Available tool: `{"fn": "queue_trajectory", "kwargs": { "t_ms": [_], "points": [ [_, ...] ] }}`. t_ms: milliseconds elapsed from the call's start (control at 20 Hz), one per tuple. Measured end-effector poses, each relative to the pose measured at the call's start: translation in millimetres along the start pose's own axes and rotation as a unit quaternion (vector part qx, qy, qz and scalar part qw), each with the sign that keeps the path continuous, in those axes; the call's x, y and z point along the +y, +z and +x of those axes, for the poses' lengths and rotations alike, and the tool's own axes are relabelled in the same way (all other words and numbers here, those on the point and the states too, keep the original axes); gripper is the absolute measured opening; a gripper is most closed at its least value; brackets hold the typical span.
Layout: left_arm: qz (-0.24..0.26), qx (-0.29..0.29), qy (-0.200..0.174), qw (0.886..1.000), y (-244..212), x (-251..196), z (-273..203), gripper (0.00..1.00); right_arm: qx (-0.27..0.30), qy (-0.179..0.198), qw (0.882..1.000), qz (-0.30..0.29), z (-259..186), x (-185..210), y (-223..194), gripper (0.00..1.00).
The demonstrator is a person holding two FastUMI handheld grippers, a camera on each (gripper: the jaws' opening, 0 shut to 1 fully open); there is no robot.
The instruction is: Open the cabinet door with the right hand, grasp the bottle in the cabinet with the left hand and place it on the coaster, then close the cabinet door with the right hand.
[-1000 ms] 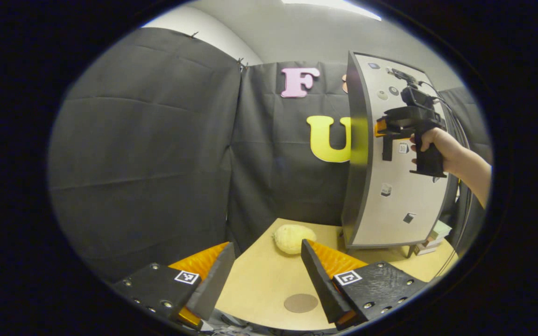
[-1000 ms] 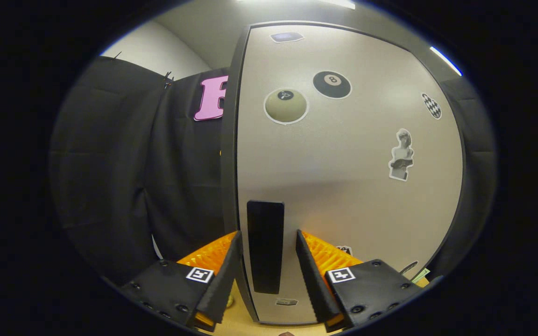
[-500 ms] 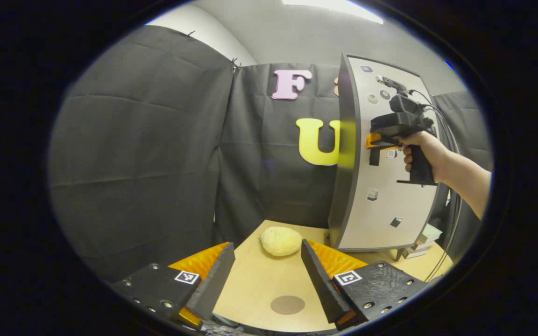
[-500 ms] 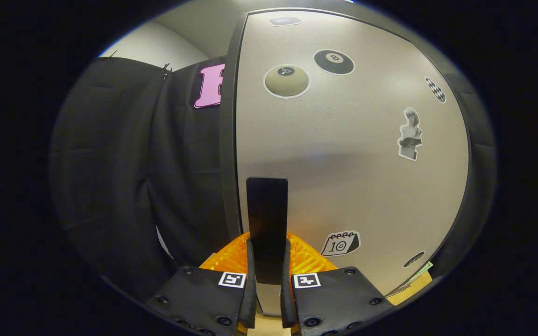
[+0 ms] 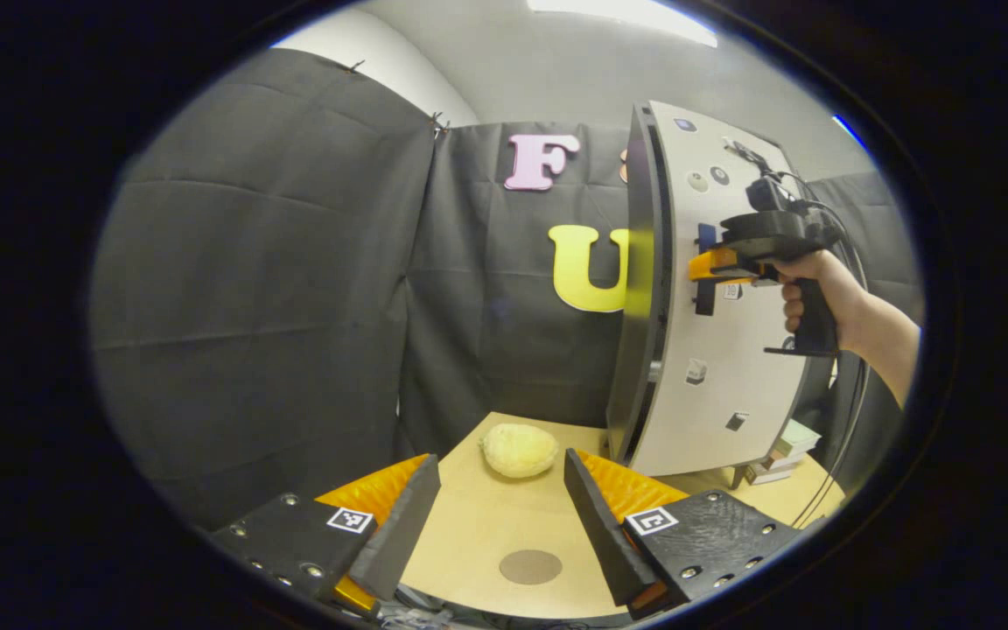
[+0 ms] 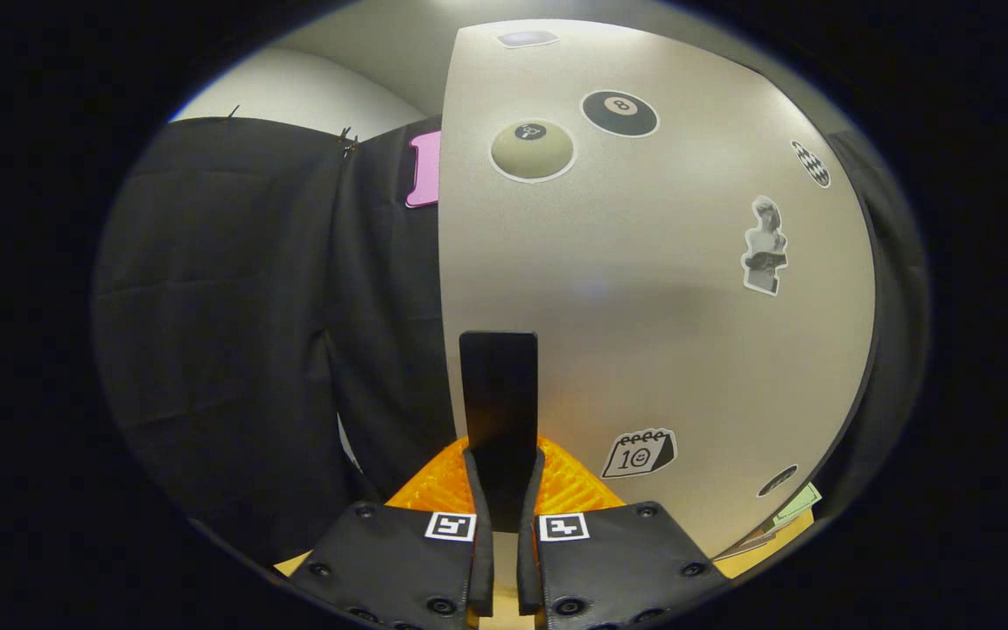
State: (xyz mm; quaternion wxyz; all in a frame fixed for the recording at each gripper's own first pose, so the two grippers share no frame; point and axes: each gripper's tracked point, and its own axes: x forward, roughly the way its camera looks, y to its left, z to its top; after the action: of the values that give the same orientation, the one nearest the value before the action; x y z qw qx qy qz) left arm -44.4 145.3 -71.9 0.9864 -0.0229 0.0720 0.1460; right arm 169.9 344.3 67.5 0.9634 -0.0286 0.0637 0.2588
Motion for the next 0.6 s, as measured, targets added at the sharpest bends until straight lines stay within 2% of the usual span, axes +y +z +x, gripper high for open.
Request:
{"fn": "queue_trajectory", "kwargs": {
  "t_ms": [50,250,500,550,600],
  "points": [
    [-0.001,0.001,0.001,1.0,-2,0,-2,0.86,0.003,0.013,1.0,-0.001,-4,-1,-1,0.12],
    [-0.003,0.005,0.002,1.0,-3,-5,-9,0.86,0.002,0.043,0.999,0.003,-17,-11,-4,0.12],
    [0.004,0.0,-0.003,1.0,-1,-14,-20,0.86,0.003,0.056,0.998,0.007,-26,-26,-9,0.12],
    [0.005,0.0,-0.005,1.0,-2,-16,-21,0.86,0.005,0.055,0.998,0.008,-27,-30,-7,0.1],
    [0.004,-0.001,-0.007,1.0,-1,-18,-22,0.86,0.007,0.052,0.999,0.009,-28,-35,-4,0.12]
  ]
}}
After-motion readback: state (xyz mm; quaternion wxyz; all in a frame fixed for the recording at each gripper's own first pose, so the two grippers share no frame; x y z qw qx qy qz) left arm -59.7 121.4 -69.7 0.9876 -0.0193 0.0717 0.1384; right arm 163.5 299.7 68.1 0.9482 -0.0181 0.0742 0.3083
